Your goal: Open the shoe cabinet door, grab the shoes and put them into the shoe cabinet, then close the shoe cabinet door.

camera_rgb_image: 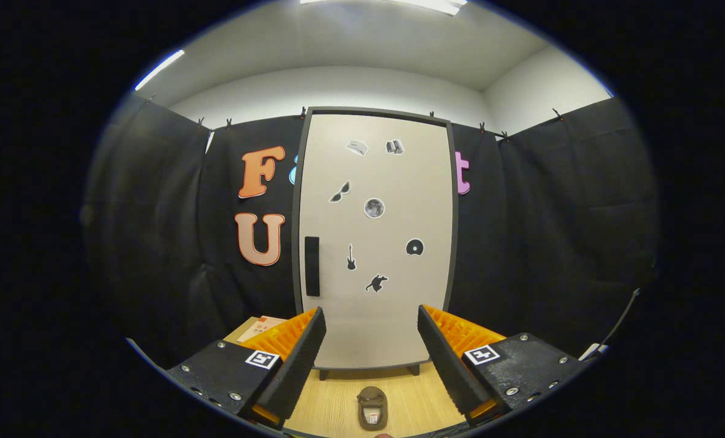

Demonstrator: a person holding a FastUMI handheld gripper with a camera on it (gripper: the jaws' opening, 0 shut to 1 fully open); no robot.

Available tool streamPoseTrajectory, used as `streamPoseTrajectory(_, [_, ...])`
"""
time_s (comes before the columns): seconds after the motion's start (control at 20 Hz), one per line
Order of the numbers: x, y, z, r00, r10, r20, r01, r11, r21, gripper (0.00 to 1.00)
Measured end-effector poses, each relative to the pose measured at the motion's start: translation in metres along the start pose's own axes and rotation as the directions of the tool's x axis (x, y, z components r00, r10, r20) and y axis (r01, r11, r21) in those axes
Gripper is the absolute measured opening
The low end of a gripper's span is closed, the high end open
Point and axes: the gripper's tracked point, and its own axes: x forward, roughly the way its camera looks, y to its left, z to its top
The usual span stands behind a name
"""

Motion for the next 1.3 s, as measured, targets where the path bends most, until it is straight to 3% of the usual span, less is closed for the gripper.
streamPoseTrajectory(0.45, [0.039,0.046,0.001,0.998,0.064,-0.002,-0.064,0.998,0.012,0.95])
streamPoseTrajectory(0.85, [0.115,0.1,-0.006,0.993,0.115,-0.019,-0.115,0.993,0.002,0.95])
streamPoseTrajectory(1.3, [0.206,0.123,-0.01,0.993,0.113,-0.02,-0.112,0.993,0.019,0.95])
